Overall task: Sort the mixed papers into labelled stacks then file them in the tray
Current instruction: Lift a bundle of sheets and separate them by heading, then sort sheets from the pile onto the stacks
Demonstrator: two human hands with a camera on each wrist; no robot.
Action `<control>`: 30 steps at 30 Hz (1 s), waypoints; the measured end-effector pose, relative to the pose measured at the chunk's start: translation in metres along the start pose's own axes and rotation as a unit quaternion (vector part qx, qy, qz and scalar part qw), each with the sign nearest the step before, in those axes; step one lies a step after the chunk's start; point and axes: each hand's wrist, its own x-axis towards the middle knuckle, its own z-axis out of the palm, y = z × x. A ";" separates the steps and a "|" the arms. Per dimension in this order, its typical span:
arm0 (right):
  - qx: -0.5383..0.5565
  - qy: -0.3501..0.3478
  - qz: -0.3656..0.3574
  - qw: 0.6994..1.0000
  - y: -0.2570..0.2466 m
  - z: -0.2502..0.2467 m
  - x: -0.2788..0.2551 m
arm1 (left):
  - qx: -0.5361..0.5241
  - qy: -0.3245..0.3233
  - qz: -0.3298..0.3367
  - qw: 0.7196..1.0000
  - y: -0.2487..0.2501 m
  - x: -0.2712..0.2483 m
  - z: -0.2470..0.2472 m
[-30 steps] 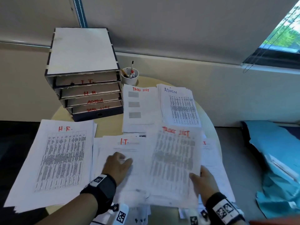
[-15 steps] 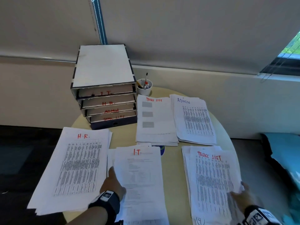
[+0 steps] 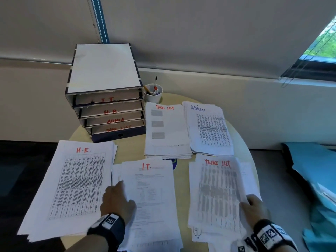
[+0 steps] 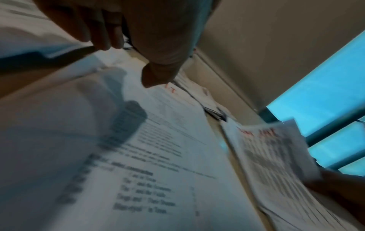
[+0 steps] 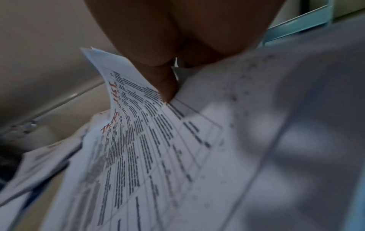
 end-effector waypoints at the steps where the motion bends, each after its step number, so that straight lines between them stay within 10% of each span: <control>1: 0.028 -0.003 -0.016 0.999 -0.004 0.002 -0.005 | -0.024 0.009 0.047 0.999 0.006 -0.005 0.000; 4: 0.124 -0.041 -0.053 0.990 -0.020 0.015 -0.018 | -0.183 -0.102 0.135 0.968 0.033 -0.015 0.006; 8: 0.237 -0.119 -0.060 0.962 -0.046 0.037 -0.036 | -0.321 -0.308 0.041 0.895 0.068 -0.012 0.013; 16: 0.392 -0.204 -0.032 0.896 -0.075 0.035 -0.058 | -0.453 -0.261 0.028 0.852 0.060 0.000 -0.005; 30: 0.351 -0.211 0.020 0.912 -0.050 0.048 -0.062 | -0.500 -0.166 0.089 0.845 0.091 -0.017 -0.015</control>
